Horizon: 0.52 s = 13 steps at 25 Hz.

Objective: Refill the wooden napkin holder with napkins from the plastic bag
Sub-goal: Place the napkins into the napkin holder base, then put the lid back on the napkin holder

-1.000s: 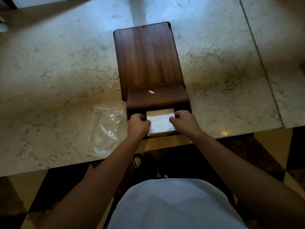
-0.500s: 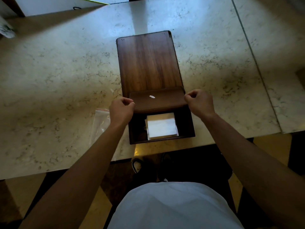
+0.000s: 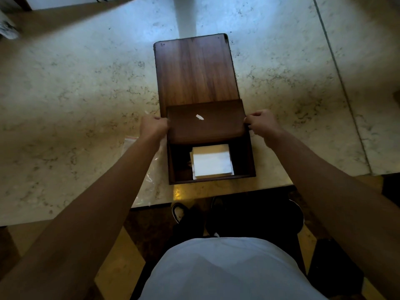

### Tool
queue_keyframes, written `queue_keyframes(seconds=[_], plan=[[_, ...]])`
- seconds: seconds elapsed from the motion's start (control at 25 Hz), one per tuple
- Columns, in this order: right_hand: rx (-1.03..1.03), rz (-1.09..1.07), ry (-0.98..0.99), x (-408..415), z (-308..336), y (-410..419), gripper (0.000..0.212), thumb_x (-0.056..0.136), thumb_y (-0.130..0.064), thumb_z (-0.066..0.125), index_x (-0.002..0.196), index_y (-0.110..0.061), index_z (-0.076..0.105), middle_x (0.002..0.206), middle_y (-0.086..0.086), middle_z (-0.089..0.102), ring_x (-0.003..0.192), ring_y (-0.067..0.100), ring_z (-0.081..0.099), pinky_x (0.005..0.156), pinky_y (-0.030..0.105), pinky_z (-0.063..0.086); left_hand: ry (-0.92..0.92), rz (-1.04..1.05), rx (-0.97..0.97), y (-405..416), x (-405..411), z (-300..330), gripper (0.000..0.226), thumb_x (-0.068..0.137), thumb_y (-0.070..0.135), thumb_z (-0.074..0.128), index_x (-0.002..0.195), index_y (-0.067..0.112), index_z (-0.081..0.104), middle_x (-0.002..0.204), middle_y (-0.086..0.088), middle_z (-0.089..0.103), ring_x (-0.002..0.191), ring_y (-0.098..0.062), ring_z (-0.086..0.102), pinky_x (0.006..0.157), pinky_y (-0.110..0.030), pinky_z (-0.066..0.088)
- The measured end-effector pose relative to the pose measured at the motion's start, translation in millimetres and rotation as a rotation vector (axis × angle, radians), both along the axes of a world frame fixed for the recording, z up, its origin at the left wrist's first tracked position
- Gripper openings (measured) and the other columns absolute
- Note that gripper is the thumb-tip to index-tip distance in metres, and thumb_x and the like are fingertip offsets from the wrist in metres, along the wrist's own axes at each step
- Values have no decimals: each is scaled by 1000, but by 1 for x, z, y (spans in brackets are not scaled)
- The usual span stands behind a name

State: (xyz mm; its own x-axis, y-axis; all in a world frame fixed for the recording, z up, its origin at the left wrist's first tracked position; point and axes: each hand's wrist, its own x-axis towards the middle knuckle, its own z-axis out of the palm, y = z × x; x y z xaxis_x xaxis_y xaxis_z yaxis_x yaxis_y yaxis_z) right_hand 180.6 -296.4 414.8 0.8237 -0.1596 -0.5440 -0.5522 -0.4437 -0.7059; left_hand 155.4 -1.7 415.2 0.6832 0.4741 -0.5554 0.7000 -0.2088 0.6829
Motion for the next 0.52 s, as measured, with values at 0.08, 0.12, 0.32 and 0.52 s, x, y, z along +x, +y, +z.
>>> queue_keyframes(seconds=[0.08,0.12,0.32,0.52], plan=[[54,-38,-42,-3,10,-3,16,90,-19,61,78,-18,72,84,4,69,74,15,62,61,29,45,-74,50,-59,2,-4,13,13,85,12,63,76,6,70,78,-13,71,74,-25,67,63,-34,50],[76,-49,-65,-6,16,-7,14,90,-23,61,80,-22,72,84,2,69,72,12,60,61,27,44,-104,58,-93,4,-7,21,15,87,12,62,79,5,72,78,-12,72,73,-24,67,63,-34,52],[315,-91,-116,-35,43,-28,28,91,-30,63,95,-5,76,83,10,69,70,16,61,62,28,46,-176,53,-244,17,-38,52,21,94,12,56,84,1,71,83,-16,72,82,-30,71,83,-43,60],[313,-74,-83,-75,49,-35,17,92,-19,69,96,-5,78,88,14,75,73,17,67,69,29,56,-99,82,-483,35,-80,57,23,92,14,69,93,-9,67,95,-25,75,86,-31,77,77,-37,63]])
